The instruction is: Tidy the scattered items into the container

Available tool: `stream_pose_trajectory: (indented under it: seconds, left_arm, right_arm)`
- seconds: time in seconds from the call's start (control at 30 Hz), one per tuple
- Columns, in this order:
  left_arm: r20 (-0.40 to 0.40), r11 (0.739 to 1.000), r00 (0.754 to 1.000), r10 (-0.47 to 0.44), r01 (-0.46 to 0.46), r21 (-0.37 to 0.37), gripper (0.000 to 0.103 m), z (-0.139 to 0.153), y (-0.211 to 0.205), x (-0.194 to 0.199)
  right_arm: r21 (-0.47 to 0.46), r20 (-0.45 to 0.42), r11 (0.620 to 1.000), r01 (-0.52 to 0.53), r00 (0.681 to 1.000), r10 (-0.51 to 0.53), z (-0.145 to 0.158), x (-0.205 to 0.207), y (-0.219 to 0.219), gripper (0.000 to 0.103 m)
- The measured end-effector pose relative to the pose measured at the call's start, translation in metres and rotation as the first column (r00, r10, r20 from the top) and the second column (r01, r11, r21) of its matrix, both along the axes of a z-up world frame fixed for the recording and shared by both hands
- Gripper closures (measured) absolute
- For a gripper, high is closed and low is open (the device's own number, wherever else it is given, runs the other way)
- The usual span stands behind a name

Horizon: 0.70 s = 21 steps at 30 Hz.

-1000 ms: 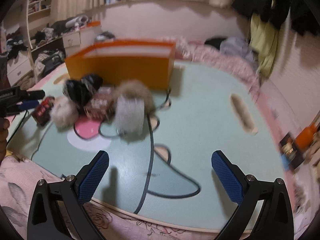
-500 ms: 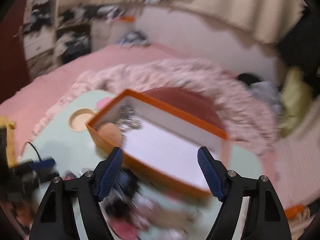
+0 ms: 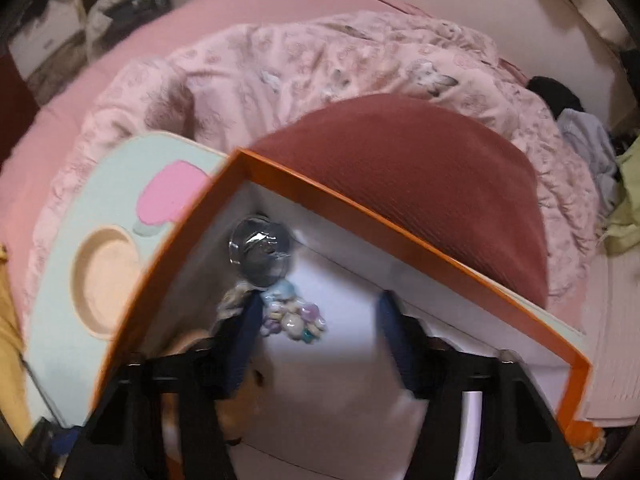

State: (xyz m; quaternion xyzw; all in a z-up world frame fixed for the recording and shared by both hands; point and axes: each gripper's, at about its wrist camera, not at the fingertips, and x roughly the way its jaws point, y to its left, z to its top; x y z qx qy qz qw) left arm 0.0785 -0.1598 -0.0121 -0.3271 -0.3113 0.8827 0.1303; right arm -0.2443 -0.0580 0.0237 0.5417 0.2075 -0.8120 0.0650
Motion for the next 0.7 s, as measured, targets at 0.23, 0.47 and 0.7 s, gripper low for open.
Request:
stream_pose_trajectory:
  seconds: [0.23,0.47,0.7]
  left_arm:
    - [-0.001,1.0,1.0,-0.001,0.001,-0.003,0.029,0.002,0.001,0.0]
    - [-0.001,1.0,1.0,-0.002,0.002,-0.003,0.029,0.001,0.001,0.0]
    - [-0.001,1.0,1.0,-0.007,0.007,-0.007,0.027,0.002,0.001,-0.001]
  right_arm:
    - [-0.149,0.006,0.989,0.021,1.0,-0.02,0.017,0.015,0.022,0.087]
    - [-0.357,-0.166,0.934,0.011,0.983,-0.075,0.077,0.077,0.079,0.087]
    - [-0.547,-0.227,0.837,-0.002,0.963,-0.145,0.089,0.18,0.158,0.087]
